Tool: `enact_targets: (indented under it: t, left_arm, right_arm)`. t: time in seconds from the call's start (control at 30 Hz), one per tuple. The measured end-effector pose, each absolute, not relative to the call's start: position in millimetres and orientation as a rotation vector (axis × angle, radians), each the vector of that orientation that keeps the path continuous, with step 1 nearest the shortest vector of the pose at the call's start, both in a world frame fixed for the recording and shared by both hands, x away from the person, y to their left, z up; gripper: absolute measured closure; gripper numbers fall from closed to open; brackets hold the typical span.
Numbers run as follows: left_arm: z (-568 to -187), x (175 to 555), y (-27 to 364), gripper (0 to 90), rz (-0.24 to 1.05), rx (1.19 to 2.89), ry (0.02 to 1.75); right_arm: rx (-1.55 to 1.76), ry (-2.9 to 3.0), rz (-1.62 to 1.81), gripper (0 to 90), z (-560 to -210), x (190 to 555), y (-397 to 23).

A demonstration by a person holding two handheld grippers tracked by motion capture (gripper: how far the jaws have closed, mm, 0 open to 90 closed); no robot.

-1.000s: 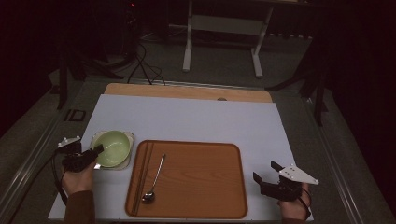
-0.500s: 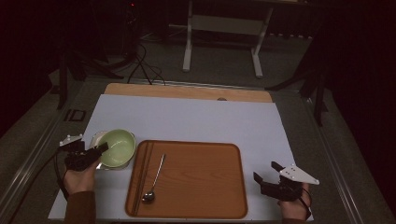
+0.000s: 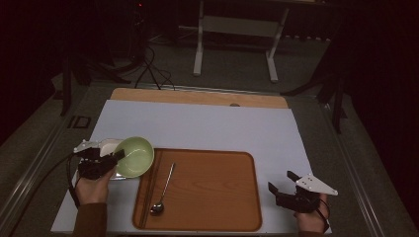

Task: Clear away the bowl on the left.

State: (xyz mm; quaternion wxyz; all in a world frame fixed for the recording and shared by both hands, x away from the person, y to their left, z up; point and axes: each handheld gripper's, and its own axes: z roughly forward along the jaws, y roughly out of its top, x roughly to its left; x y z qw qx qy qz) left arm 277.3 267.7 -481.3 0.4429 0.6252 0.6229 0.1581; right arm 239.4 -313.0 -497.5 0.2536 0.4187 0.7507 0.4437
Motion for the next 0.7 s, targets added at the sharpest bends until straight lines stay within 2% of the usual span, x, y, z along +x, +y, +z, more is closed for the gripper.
enact_targets:
  t: [0.7]
  left_arm:
    - [-467.7,278.8,217.2,82.9,0.297,1.708,1.399]
  right_arm:
    - [1.135,2.04,1.205,16.8,-497.5,239.2,-313.1]
